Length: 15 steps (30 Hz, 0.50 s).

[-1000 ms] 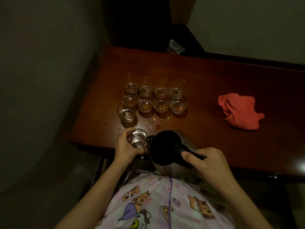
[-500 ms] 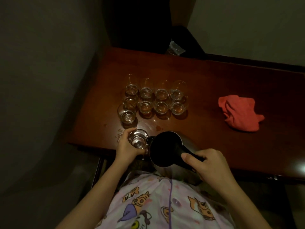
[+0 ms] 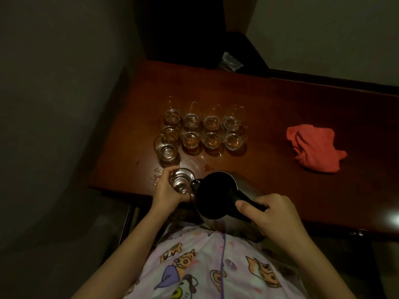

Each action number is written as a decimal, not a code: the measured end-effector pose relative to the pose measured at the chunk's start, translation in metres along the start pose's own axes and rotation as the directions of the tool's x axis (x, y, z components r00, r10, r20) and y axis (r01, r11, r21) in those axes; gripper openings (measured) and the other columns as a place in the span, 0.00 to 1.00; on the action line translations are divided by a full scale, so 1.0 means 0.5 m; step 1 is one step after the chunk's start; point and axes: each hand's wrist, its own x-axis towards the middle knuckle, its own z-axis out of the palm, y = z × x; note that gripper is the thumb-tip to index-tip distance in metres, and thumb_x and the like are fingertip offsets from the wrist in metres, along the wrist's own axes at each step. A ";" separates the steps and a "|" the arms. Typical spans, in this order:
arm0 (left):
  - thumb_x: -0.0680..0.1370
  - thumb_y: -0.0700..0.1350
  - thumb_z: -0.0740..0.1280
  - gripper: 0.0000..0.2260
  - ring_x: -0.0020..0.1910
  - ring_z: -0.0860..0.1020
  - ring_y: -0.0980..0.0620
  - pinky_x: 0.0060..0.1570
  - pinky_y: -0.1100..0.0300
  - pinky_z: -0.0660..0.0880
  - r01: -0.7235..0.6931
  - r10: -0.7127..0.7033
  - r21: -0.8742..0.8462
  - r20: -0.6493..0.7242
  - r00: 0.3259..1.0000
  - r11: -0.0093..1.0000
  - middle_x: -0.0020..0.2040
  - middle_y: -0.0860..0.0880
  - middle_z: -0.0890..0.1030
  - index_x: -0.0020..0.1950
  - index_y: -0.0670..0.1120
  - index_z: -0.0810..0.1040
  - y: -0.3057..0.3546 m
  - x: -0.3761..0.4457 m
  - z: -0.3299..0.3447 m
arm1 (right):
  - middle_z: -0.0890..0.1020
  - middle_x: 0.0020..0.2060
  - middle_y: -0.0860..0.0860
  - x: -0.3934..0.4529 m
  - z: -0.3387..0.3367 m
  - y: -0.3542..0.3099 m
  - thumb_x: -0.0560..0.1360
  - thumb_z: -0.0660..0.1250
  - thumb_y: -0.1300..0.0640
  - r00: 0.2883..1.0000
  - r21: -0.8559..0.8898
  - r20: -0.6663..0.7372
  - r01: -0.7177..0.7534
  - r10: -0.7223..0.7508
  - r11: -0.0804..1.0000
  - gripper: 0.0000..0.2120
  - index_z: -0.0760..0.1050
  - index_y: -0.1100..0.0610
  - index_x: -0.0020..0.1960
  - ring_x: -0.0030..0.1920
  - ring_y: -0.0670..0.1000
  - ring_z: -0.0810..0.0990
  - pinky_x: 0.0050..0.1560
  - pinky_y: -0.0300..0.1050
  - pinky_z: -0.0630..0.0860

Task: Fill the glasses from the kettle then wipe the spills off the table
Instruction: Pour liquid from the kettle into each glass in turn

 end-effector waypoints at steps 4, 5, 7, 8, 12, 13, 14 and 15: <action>0.57 0.31 0.78 0.36 0.46 0.74 0.61 0.38 0.74 0.69 0.012 -0.013 -0.013 -0.015 1.000 1.000 0.53 0.52 0.75 0.62 0.47 0.71 0.001 0.000 0.001 | 0.68 0.18 0.51 0.005 -0.001 -0.001 0.70 0.68 0.41 1.000 -0.015 0.000 -0.019 0.019 1.000 0.27 0.72 0.64 0.26 0.21 0.49 0.66 0.27 0.46 0.59; 0.57 0.31 0.79 0.37 0.47 0.74 0.59 0.38 0.74 0.68 0.013 -0.013 -0.012 -0.015 1.000 1.000 0.53 0.51 0.75 0.62 0.47 0.71 0.001 0.001 0.001 | 0.67 0.18 0.50 0.007 -0.001 -0.002 0.69 0.68 0.41 1.000 -0.018 0.002 -0.022 0.022 1.000 0.27 0.72 0.64 0.26 0.20 0.49 0.66 0.27 0.46 0.59; 0.57 0.32 0.79 0.37 0.48 0.74 0.57 0.39 0.73 0.68 0.021 -0.022 -0.019 -0.014 1.000 1.000 0.54 0.51 0.75 0.62 0.47 0.71 0.001 0.002 0.001 | 0.68 0.18 0.51 0.009 -0.001 -0.003 0.69 0.68 0.41 1.000 -0.018 0.011 -0.024 0.024 1.000 0.27 0.72 0.64 0.26 0.21 0.49 0.66 0.28 0.46 0.59; 0.57 0.32 0.79 0.37 0.48 0.73 0.58 0.39 0.73 0.68 0.025 -0.025 -0.024 -0.014 1.000 0.999 0.54 0.51 0.74 0.63 0.47 0.71 0.002 0.002 0.001 | 0.68 0.19 0.51 0.010 -0.001 -0.002 0.69 0.67 0.40 1.000 -0.018 0.016 -0.026 0.026 1.000 0.27 0.72 0.64 0.27 0.21 0.49 0.66 0.28 0.46 0.59; 0.58 0.31 0.78 0.37 0.49 0.73 0.57 0.39 0.71 0.68 0.033 -0.033 -0.026 -0.011 0.999 0.999 0.55 0.51 0.73 0.63 0.48 0.70 0.003 0.005 0.000 | 0.68 0.18 0.52 0.013 -0.002 -0.002 0.70 0.67 0.40 0.999 -0.013 0.025 -0.025 0.026 1.000 0.28 0.72 0.64 0.27 0.20 0.49 0.66 0.28 0.47 0.60; 0.58 0.31 0.78 0.37 0.48 0.73 0.59 0.39 0.71 0.68 0.035 -0.036 -0.026 -0.009 0.999 0.999 0.55 0.51 0.73 0.63 0.48 0.70 0.003 0.005 0.000 | 0.68 0.18 0.52 0.014 -0.003 -0.003 0.70 0.68 0.41 0.999 -0.007 0.026 -0.025 0.026 1.000 0.28 0.71 0.64 0.26 0.20 0.49 0.66 0.28 0.47 0.60; 0.58 0.31 0.78 0.37 0.46 0.72 0.61 0.38 0.72 0.68 0.038 -0.038 -0.027 -0.008 0.999 0.999 0.55 0.52 0.73 0.63 0.48 0.70 0.003 0.005 -0.001 | 0.68 0.18 0.51 0.014 -0.003 -0.005 0.70 0.68 0.41 0.999 -0.003 0.028 -0.026 0.026 1.000 0.28 0.71 0.64 0.26 0.20 0.49 0.66 0.28 0.46 0.60; 0.58 0.31 0.78 0.37 0.45 0.72 0.62 0.38 0.72 0.68 0.038 -0.038 -0.027 -0.006 0.999 0.999 0.54 0.52 0.73 0.63 0.47 0.70 0.002 0.006 -0.001 | 0.67 0.18 0.51 0.014 -0.002 -0.006 0.70 0.68 0.41 0.999 -0.001 0.030 -0.025 0.025 1.000 0.28 0.71 0.64 0.26 0.20 0.49 0.65 0.27 0.46 0.59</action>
